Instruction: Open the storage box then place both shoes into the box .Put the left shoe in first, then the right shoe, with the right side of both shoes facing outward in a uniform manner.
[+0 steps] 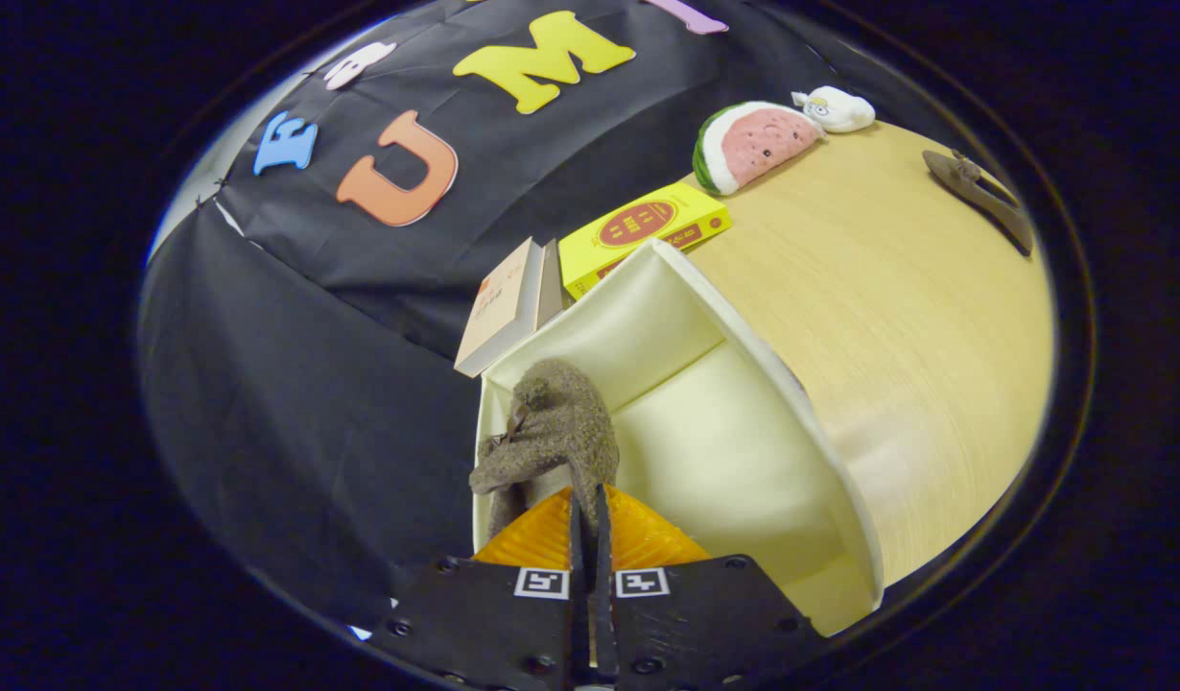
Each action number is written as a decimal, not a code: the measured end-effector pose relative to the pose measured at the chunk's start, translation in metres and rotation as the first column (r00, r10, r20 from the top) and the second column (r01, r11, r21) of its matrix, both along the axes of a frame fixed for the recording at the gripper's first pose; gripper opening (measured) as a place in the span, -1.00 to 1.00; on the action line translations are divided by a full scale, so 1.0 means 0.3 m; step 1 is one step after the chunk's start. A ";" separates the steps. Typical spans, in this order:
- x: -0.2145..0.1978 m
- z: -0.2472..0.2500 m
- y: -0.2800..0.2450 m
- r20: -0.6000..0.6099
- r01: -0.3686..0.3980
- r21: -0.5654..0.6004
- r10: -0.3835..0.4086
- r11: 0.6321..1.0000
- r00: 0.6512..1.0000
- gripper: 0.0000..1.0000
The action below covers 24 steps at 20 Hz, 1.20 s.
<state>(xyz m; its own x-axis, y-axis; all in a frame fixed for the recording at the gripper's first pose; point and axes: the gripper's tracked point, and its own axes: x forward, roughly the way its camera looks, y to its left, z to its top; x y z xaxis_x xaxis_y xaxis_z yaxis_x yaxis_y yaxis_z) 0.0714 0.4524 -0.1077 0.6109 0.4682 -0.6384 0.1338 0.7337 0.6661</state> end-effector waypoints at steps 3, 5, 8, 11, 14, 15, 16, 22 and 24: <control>-0.001 0.025 0.041 0.044 -0.077 0.014 0.076 0.997 0.996 -0.60; -0.007 0.042 0.042 0.072 -0.120 -0.007 0.120 0.993 0.990 -0.11; -0.031 0.087 0.026 0.146 -0.188 -0.057 0.194 0.981 0.970 0.51; -0.076 0.164 -0.024 0.269 -0.228 -0.132 0.257 0.965 0.928 0.77; -0.098 0.281 -0.134 0.404 -0.225 -0.218 0.298 0.950 0.865 0.89; -0.099 0.334 -0.173 0.457 -0.210 -0.229 0.296 0.950 0.839 0.89; -0.101 0.383 -0.221 0.507 -0.188 -0.243 0.290 0.952 0.812 0.89; -0.076 0.485 -0.580 0.644 -0.068 -0.375 0.313 0.924 0.698 0.90; -0.077 0.472 -0.703 0.644 -0.053 -0.400 0.322 0.915 0.694 0.92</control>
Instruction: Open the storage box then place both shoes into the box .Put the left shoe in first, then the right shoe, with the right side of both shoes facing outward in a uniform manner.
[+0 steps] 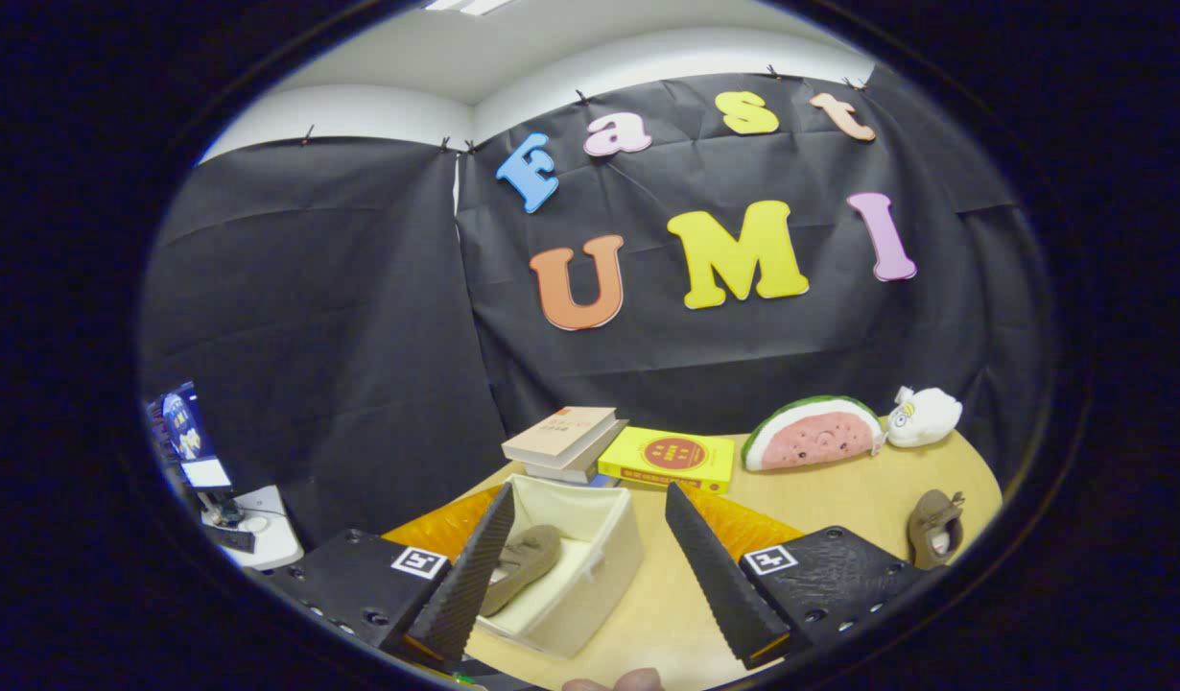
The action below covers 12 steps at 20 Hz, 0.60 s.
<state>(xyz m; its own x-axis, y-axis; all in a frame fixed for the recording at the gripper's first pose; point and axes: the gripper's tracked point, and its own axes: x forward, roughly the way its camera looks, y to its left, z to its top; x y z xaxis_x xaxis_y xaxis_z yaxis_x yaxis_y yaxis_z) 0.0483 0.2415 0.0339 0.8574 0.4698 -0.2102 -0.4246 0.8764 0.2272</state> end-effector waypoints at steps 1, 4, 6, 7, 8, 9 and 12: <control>0.008 0.003 -0.074 0.016 0.014 -0.013 -0.013 1.000 1.000 0.92; 0.014 0.000 -0.290 0.057 0.071 -0.042 -0.069 0.997 0.996 0.91; 0.014 -0.014 -0.436 0.072 0.101 -0.079 -0.095 0.992 0.993 0.92; 0.021 -0.017 -0.514 0.078 0.118 -0.097 -0.110 0.988 0.991 0.92; 0.028 -0.022 -0.597 0.075 0.135 -0.103 -0.128 0.985 0.989 0.92; 0.045 -0.036 -0.688 0.065 0.161 -0.107 -0.154 0.981 0.986 0.92; 0.109 -0.108 -0.995 0.030 0.273 -0.126 -0.271 0.954 0.962 0.93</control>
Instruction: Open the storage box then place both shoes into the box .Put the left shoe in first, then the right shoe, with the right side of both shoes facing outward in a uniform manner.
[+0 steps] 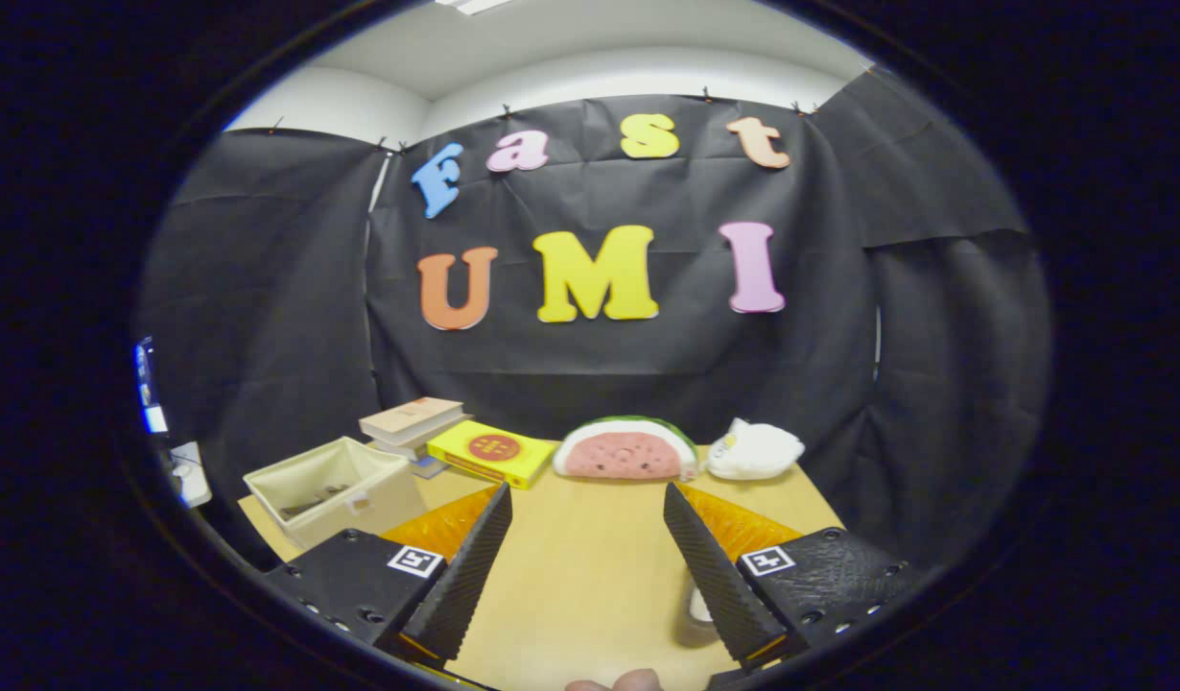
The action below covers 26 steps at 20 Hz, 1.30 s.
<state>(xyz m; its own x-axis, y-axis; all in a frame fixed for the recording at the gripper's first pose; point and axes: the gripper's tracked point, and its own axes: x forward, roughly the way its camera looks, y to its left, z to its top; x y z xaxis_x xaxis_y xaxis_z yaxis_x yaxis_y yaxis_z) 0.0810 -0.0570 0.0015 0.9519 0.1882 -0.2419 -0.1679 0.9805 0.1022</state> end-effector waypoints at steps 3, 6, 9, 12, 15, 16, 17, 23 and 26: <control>0.043 -0.121 -0.253 -0.071 0.089 -0.050 -0.092 0.995 0.993 0.92; 0.092 -0.290 -0.337 -0.207 0.077 -0.074 -0.091 0.994 0.974 0.91; 0.124 -0.460 -0.340 -0.338 0.061 -0.046 -0.072 0.997 0.938 0.92; 0.150 -0.608 -0.337 -0.446 0.069 -0.044 -0.081 0.997 0.892 0.92; 0.164 -0.694 -0.321 -0.500 0.060 -0.035 -0.070 0.998 0.863 0.92; 0.158 -0.726 -0.316 -0.520 0.049 -0.035 -0.059 0.998 0.852 0.92; 0.152 -0.747 -0.313 -0.534 0.041 -0.032 -0.051 0.999 0.844 0.92; 0.185 -0.788 -0.350 -0.546 0.130 -0.003 -0.110 0.992 0.831 -0.55; 0.164 -0.774 -0.307 -0.557 0.140 0.083 -0.070 0.987 0.827 -0.95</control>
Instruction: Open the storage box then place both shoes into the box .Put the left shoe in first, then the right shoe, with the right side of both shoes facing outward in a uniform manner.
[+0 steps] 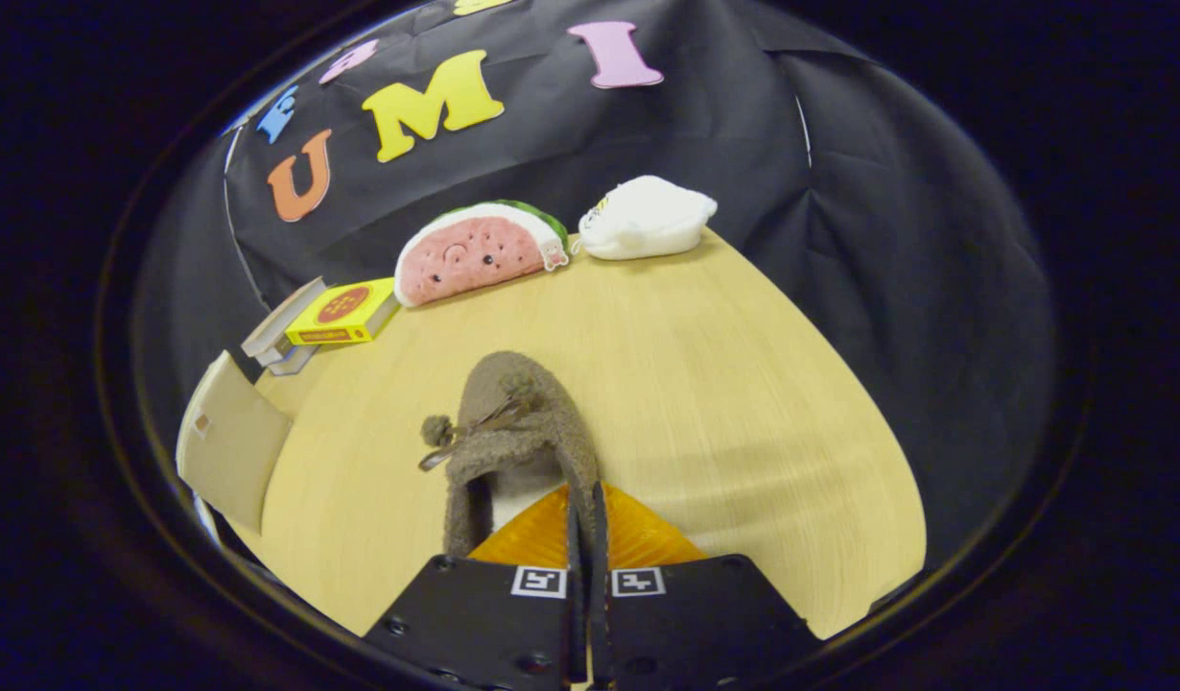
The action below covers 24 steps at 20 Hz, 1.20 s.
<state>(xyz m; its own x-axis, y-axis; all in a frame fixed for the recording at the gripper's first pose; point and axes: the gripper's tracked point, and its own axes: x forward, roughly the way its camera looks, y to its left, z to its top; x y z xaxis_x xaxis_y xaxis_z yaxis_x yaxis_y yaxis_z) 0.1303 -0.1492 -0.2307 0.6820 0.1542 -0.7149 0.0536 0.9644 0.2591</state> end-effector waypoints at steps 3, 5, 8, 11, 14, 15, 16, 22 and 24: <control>-0.016 0.025 0.027 0.016 0.020 0.015 -0.021 1.000 1.000 -0.99; -0.025 0.058 0.065 0.016 0.041 0.058 -0.042 0.998 0.999 -1.00; -0.028 0.141 0.162 0.025 0.058 0.099 -0.061 0.993 0.998 -0.99; -0.026 0.271 0.324 0.064 0.058 0.162 -0.069 0.985 0.996 -1.00; -0.038 0.412 0.519 0.114 0.040 0.213 -0.065 0.976 0.991 -0.99; -0.041 0.455 0.590 0.132 0.031 0.223 -0.062 0.974 0.989 -1.00; -0.043 0.498 0.660 0.148 0.021 0.236 -0.057 0.972 0.987 -1.00; -0.055 0.741 1.038 0.206 -0.007 0.358 -0.072 0.934 0.976 -1.00; -0.044 0.791 1.149 0.207 -0.004 0.373 -0.079 0.928 0.975 -1.00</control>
<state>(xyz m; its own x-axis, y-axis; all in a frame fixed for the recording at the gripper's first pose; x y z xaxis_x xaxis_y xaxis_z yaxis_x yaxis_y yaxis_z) 0.1171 0.1956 0.0065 0.8225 0.3500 -0.4483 -0.0090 0.7961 0.6051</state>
